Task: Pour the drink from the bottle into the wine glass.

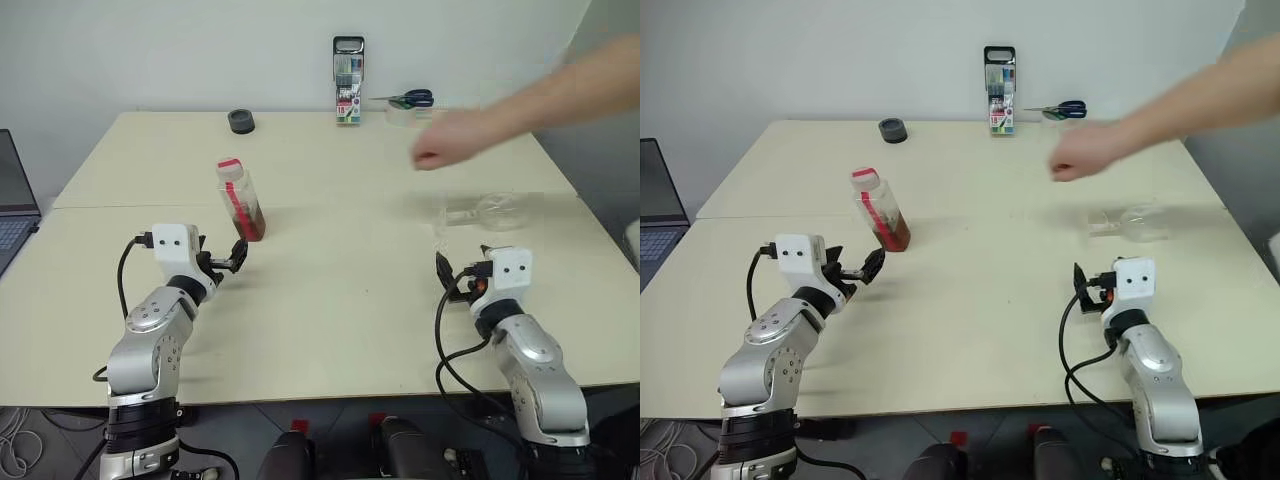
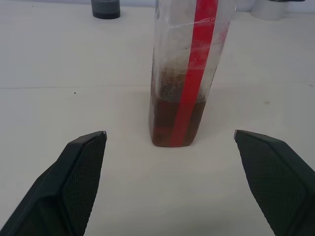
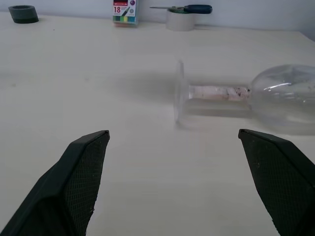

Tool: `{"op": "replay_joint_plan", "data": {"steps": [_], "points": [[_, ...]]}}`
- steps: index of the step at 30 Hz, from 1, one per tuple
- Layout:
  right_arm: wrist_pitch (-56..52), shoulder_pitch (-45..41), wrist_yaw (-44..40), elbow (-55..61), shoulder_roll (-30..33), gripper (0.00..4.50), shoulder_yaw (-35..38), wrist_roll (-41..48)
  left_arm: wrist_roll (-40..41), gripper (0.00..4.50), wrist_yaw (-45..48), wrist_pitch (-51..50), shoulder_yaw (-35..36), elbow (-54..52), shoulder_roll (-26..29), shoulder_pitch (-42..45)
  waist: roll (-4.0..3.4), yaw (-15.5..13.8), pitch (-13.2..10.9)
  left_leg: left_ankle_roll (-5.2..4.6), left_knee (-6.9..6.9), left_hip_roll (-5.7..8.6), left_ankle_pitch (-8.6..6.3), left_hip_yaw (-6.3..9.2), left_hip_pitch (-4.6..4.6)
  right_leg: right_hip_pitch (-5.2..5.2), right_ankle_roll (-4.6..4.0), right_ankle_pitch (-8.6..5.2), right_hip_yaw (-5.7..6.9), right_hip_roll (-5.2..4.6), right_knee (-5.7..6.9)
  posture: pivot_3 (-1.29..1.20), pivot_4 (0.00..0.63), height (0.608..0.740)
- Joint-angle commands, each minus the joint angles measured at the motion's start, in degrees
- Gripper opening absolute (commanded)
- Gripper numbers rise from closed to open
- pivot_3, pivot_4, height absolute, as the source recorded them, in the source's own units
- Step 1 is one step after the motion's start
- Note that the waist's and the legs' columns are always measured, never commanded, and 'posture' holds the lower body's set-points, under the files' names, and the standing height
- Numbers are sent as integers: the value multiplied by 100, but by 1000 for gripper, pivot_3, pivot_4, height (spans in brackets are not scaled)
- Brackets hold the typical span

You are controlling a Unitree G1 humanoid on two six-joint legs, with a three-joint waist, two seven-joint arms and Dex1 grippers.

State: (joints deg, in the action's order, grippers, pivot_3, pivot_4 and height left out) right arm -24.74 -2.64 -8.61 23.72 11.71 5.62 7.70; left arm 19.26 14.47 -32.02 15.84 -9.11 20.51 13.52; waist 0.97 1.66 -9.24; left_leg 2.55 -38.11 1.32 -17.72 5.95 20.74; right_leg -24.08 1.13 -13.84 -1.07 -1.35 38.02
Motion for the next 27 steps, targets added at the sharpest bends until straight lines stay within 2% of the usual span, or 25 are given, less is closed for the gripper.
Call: {"op": "replay_joint_plan", "data": {"steps": [1,15,20,22,27], "points": [[-69,-78,87,225,-16,4500,38,-3,105,4453,60,29,32,-261,41,73,0,0,0,0,0,0,0,0,0,0,0,0,0,0,0,0,150,740],[-140,-20,94,221,-8,4500,-14,3,-73,4453,61,215,-60,-161,86,136,0,-3,0,0,0,1,0,0,0,0,0,0,0,0,-1,0,150,740],[-178,-297,-115,191,165,4500,-12,89,-89,4453,68,287,-88,-85,75,209,0,-2,0,0,0,2,0,-2,0,0,0,0,-1,1,-1,0,150,740],[-290,-512,-424,285,353,4500,-46,264,-108,4453,72,315,-119,-28,73,262,0,-1,0,0,0,1,0,-2,0,0,0,0,0,3,0,0,150,740],[-1194,-1377,-1698,596,953,4500,338,1947,-162,4453,78,400,-169,161,77,414,0,0,-1,-1,-1,1,0,3,2,1,0,0,6,8,-2,0,150,740]]}}
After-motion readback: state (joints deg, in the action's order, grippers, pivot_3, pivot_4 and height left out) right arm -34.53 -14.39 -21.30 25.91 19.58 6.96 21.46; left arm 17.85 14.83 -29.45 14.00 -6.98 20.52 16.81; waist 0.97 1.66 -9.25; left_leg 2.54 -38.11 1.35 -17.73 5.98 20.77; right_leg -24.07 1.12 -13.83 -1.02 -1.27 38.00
